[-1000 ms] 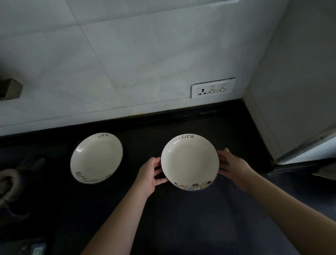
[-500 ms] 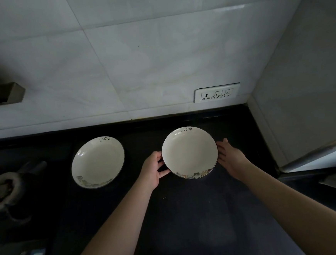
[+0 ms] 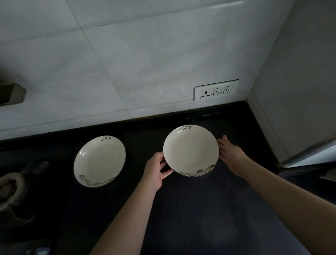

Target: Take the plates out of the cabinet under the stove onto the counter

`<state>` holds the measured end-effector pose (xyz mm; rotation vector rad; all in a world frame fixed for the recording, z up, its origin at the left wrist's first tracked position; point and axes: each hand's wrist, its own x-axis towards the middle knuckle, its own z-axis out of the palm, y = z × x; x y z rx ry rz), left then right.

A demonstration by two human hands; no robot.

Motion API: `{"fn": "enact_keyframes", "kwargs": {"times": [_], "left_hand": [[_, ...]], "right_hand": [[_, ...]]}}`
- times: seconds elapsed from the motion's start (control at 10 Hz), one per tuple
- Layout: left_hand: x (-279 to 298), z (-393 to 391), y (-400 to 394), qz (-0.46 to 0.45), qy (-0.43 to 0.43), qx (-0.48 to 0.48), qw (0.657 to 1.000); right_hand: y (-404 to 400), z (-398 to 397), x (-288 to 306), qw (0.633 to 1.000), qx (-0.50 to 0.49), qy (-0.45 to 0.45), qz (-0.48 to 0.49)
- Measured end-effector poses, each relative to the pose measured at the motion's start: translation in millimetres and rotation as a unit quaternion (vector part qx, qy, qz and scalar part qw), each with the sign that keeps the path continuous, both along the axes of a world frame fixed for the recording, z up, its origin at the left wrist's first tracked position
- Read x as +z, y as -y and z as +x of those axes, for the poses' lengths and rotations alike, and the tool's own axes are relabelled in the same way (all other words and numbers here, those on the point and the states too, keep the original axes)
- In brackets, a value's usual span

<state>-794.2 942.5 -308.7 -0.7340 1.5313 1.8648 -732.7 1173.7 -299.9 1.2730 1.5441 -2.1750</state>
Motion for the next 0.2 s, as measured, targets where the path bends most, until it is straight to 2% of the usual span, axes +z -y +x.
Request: {"fn": "enact_keyframes", "kwargs": {"times": [0.1, 0.2], "left_hand": [[3.0, 2.3, -0.2, 0.001, -0.006, -0.002, 1.0], [7.3, -2.5, -1.1, -0.052, -0.009, 0.005, 0.999]], "right_hand": [[1.2, 2.2, -2.0, 1.0, -0.004, 0.007, 0.011], [-1.5, 8.5, -7.4, 0.999, -0.006, 0.017, 0.046]]}}
